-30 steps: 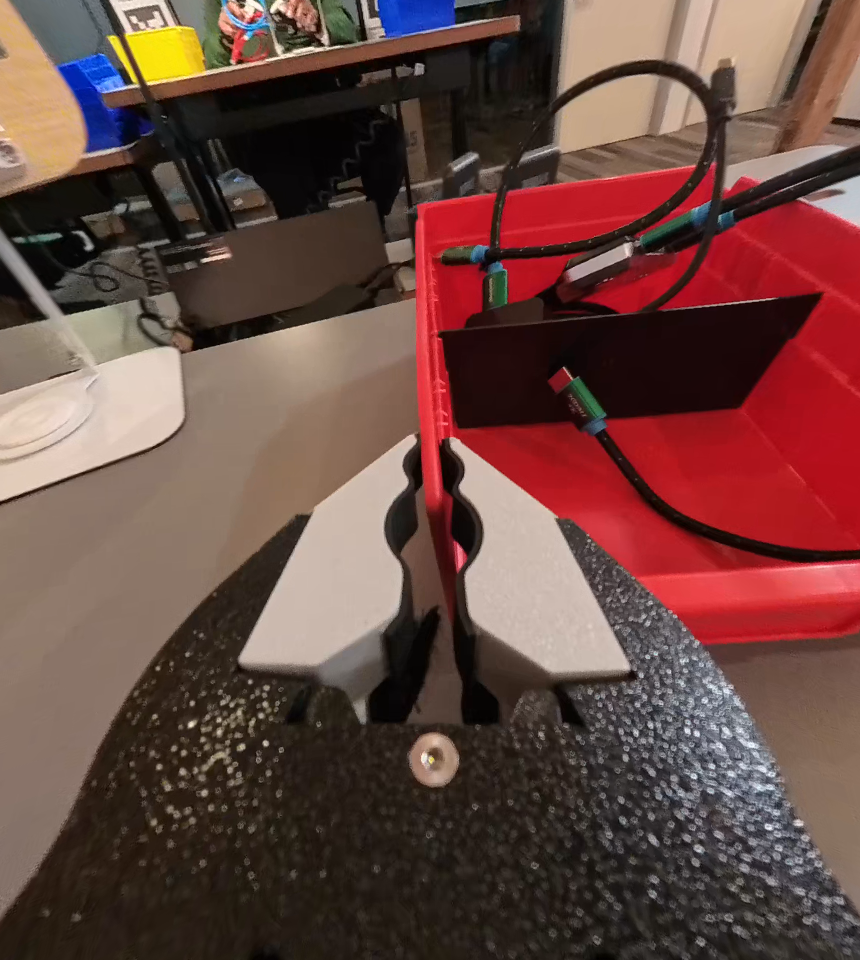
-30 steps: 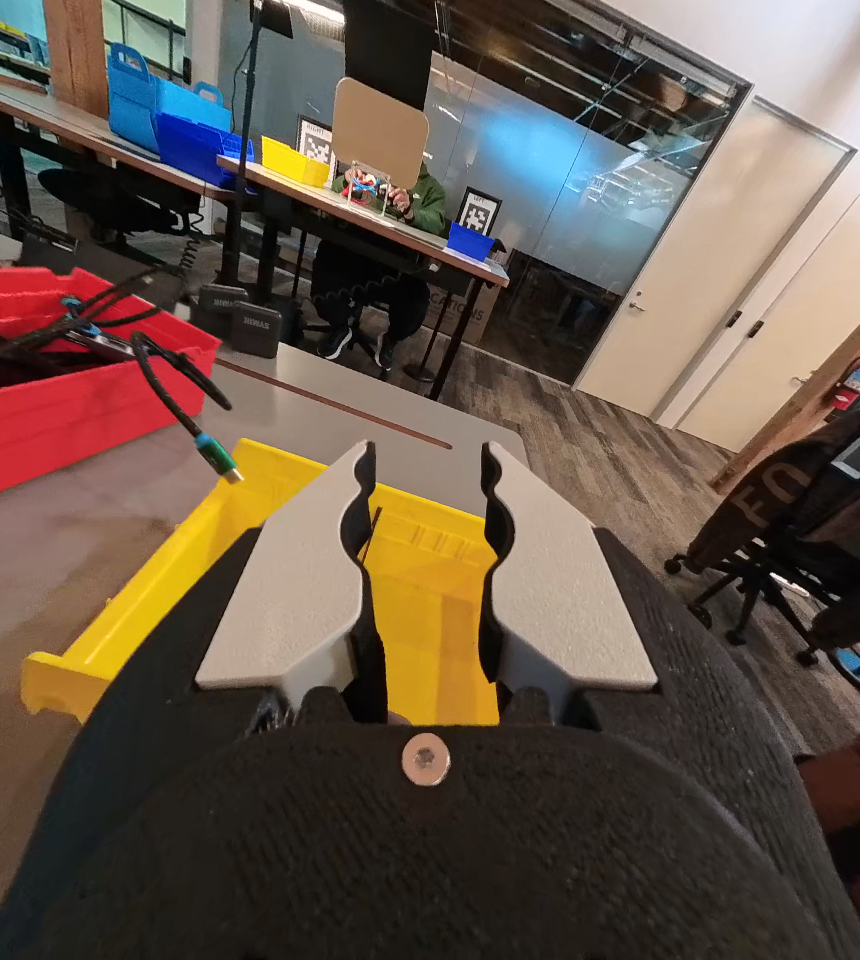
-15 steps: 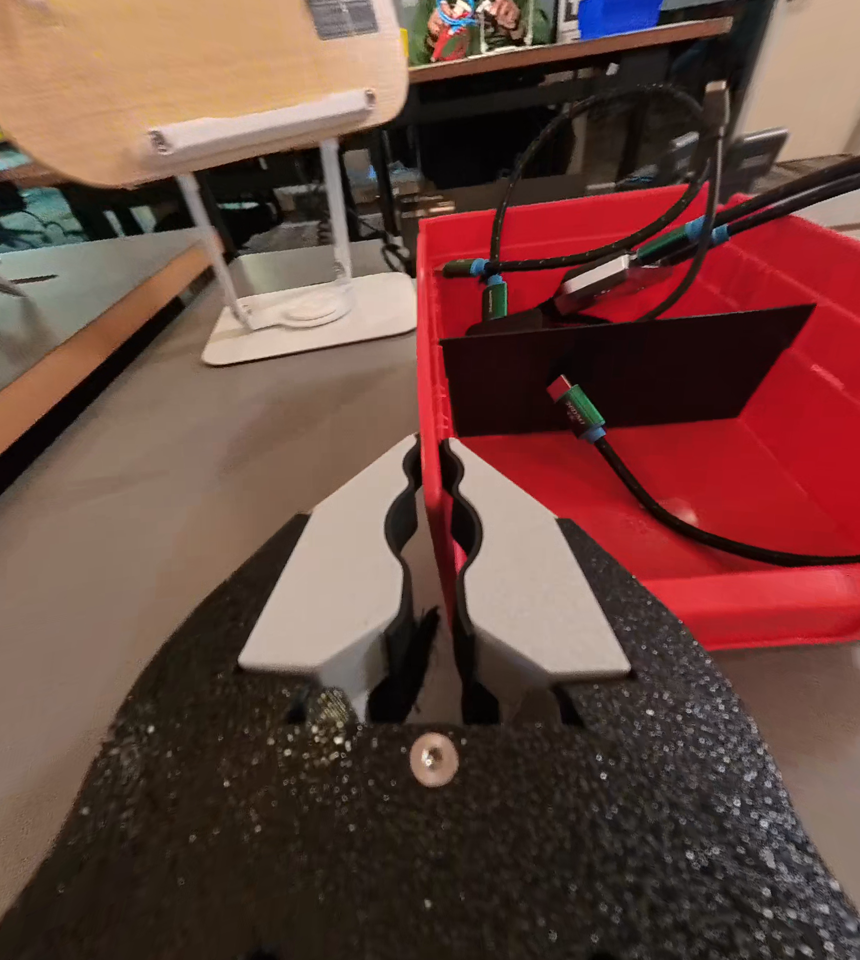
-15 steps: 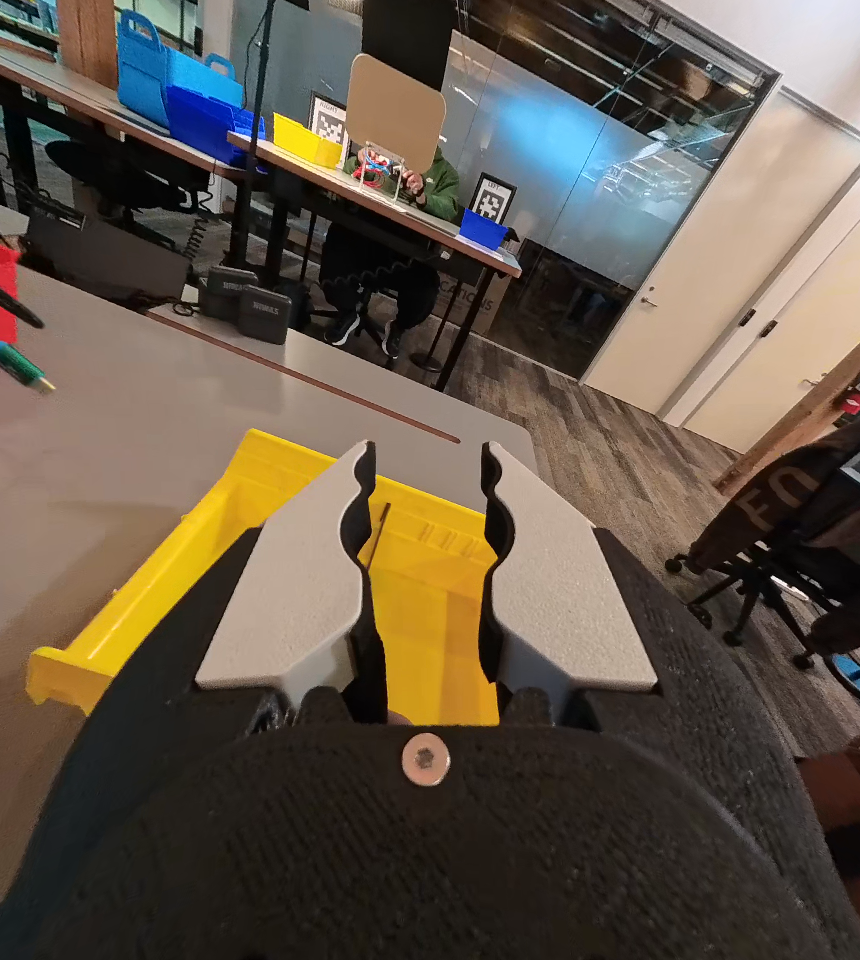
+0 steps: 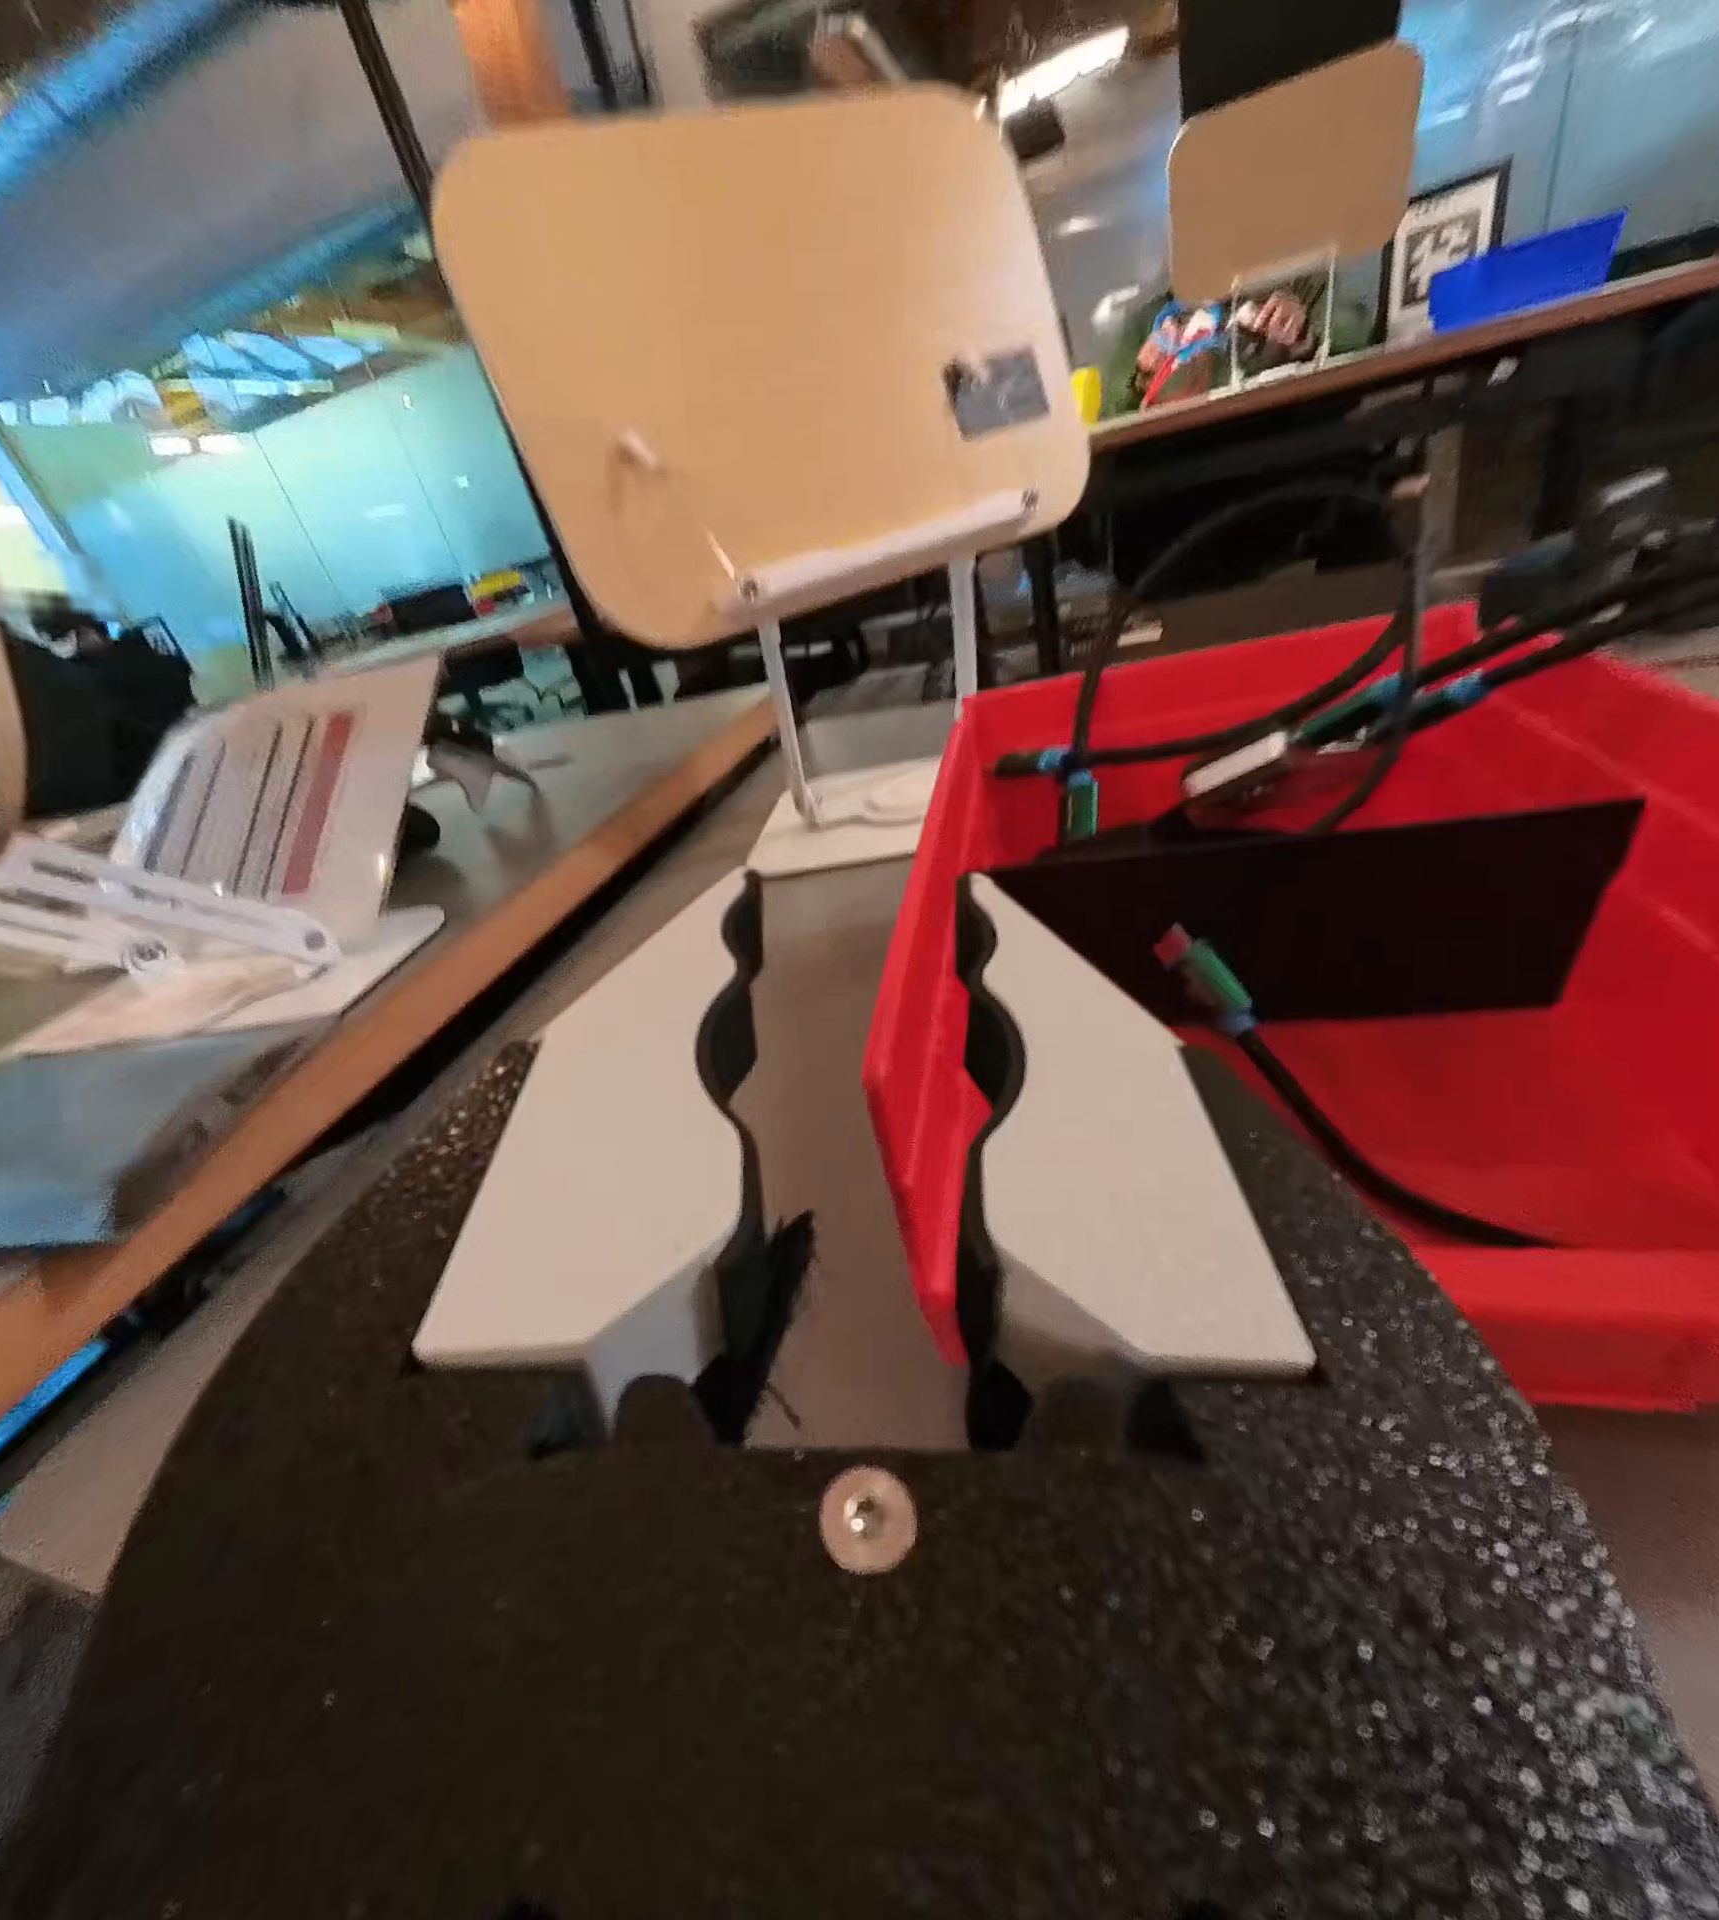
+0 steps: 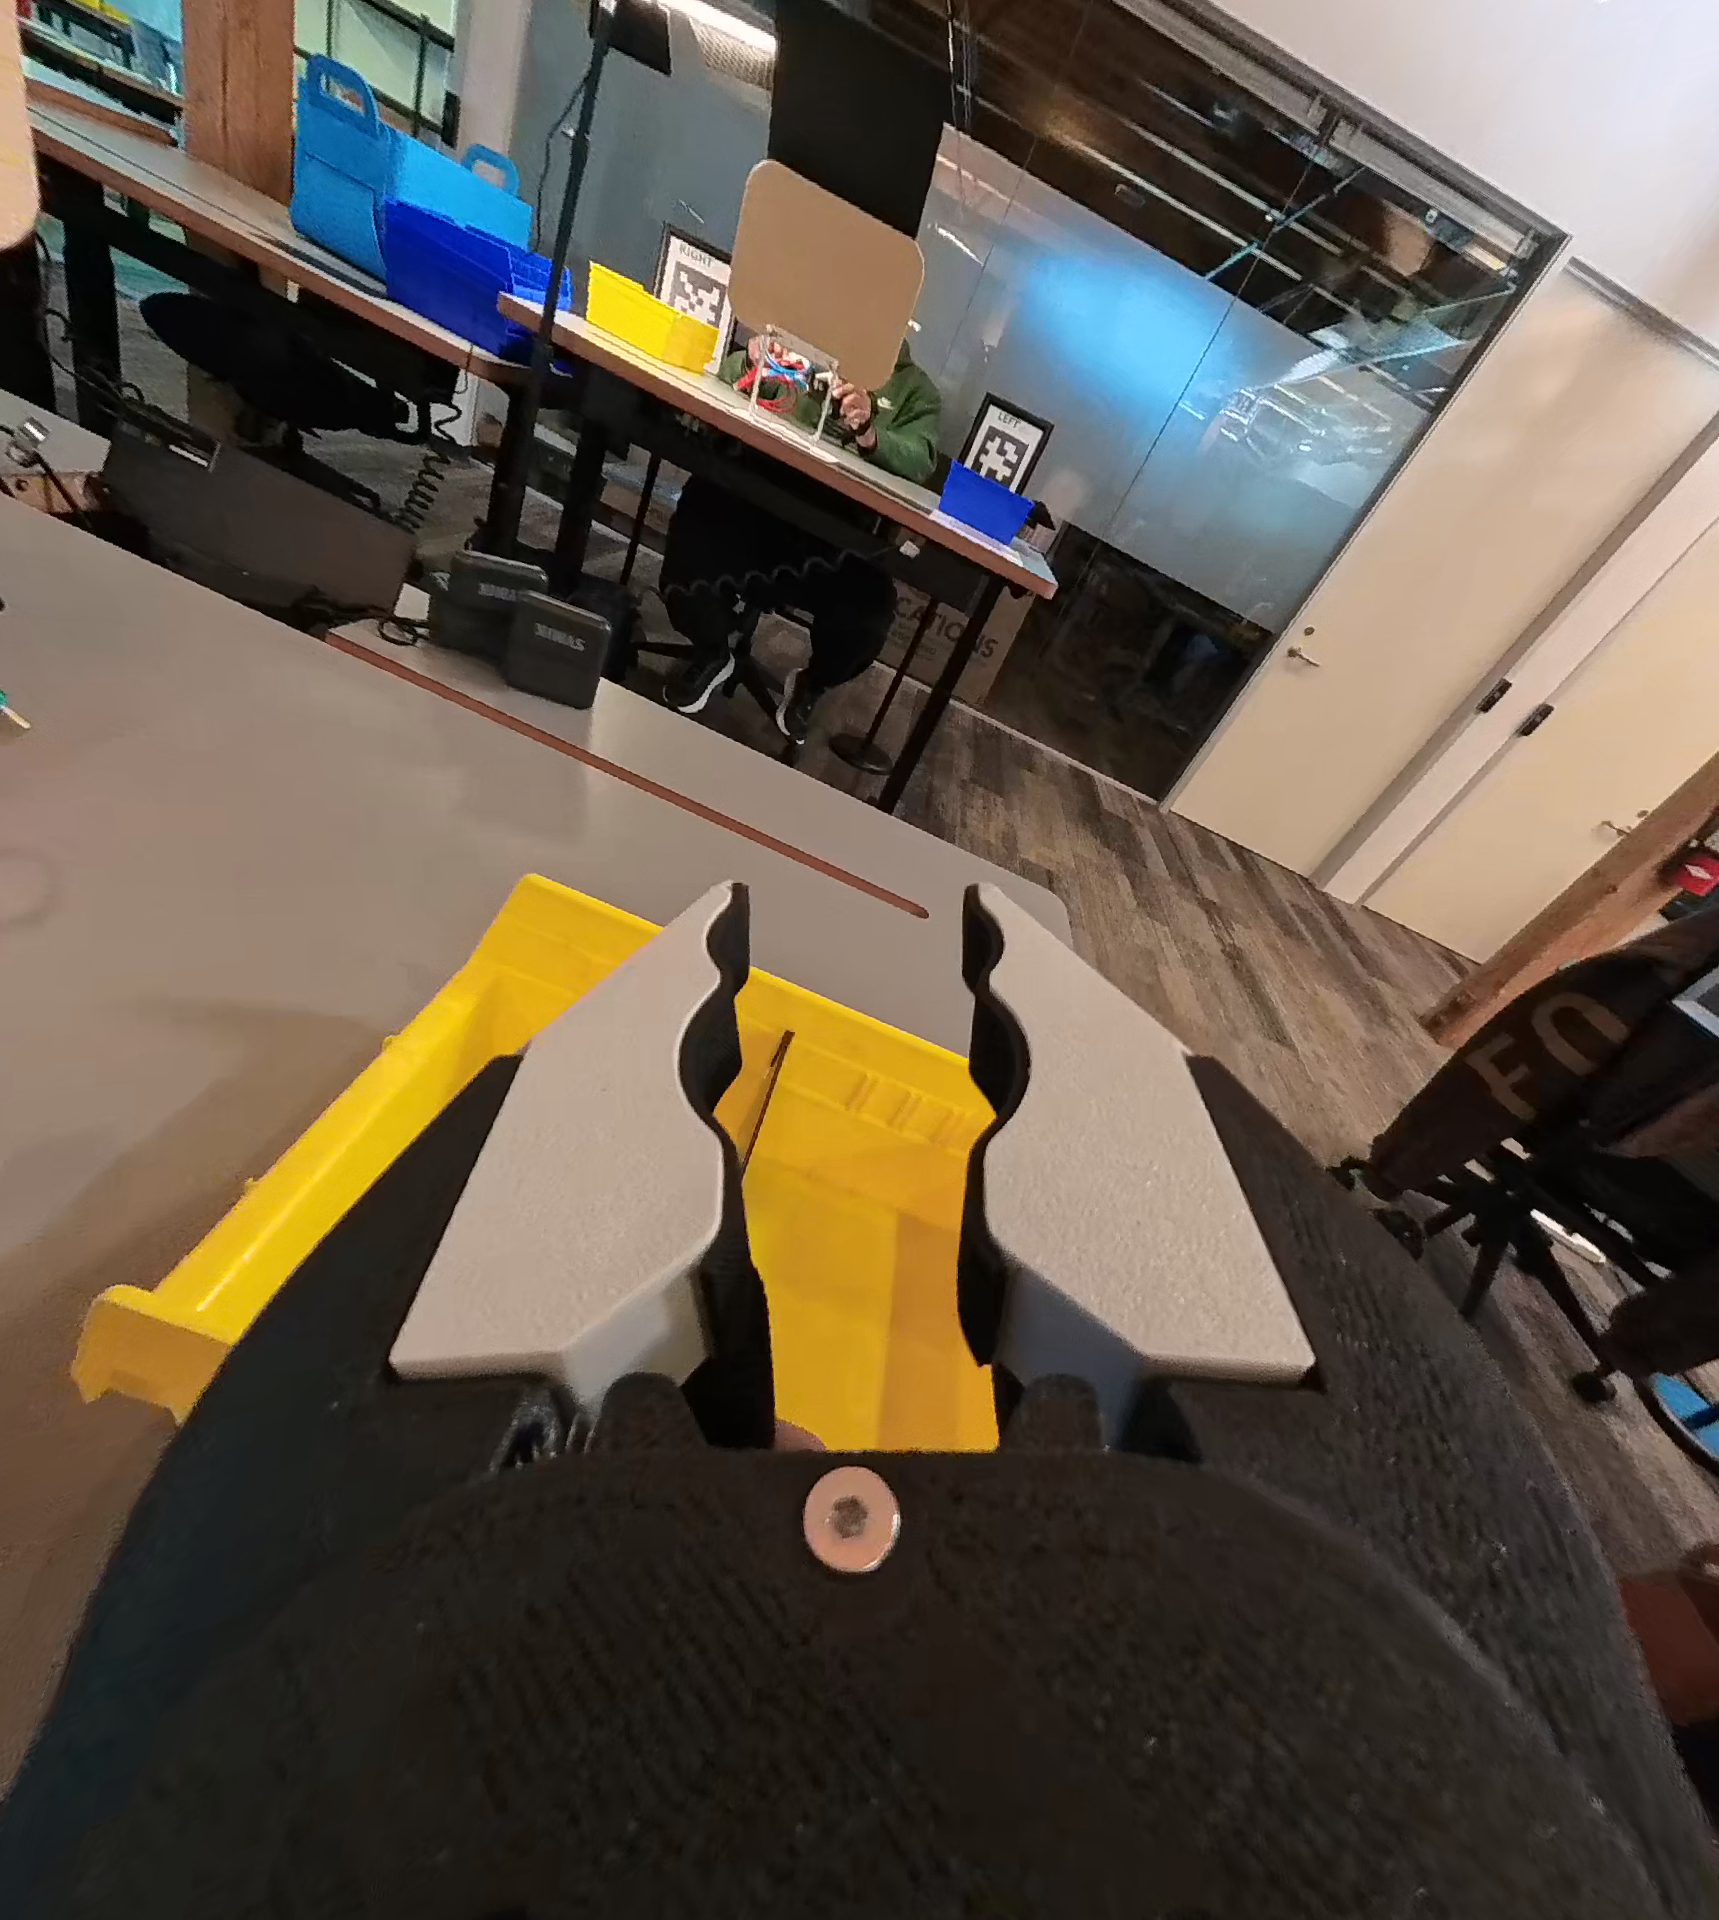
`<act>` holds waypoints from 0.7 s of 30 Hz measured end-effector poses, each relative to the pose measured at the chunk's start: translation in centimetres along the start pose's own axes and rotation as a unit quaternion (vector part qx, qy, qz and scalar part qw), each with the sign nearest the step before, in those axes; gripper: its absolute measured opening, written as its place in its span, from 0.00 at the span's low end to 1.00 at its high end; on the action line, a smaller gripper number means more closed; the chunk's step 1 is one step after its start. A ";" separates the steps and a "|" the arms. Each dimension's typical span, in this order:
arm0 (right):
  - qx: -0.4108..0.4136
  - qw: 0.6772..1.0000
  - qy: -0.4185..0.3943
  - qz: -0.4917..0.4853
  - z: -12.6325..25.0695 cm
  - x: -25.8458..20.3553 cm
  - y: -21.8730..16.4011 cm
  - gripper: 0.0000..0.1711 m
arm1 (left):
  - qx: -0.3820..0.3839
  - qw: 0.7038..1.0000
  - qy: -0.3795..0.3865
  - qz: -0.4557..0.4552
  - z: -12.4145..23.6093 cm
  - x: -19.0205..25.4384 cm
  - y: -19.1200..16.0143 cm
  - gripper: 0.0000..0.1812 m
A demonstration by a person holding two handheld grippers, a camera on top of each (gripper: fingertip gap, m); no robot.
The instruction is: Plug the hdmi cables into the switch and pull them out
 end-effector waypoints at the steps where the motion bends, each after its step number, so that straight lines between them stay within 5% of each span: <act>1: -0.001 1.000 -0.002 0.000 0.0 0.0 0.0 0.23 | 0.012 1.000 -0.009 -0.002 0.3 0.5 1.1 0.19; 5: -0.038 0.999 -0.010 -0.012 0.1 0.0 -0.7 0.24 | 0.091 0.994 -0.043 -0.032 1.3 4.1 6.2 0.25; 9: -0.184 0.981 -0.020 -0.062 1.9 0.4 -4.8 0.28 | 0.159 0.977 -0.092 -0.107 2.5 9.5 9.9 0.20; 14: -0.390 0.917 0.009 -0.080 7.2 0.2 -12.2 0.13 | 0.166 0.967 -0.149 -0.121 2.9 13.3 10.8 0.16; 21: -0.460 0.878 0.026 -0.134 6.7 0.5 -17.2 0.03 | 0.169 0.962 -0.174 -0.125 3.1 14.7 10.8 0.12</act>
Point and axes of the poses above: each gripper's, where its closed fingertips meet, z back along the fingers, y out of its top, x = y × z across the jaws, the point moved 3 cm from there along z, back along the fingers, and after that the axes turned 9 degrees about x, right-handed, at the moved point
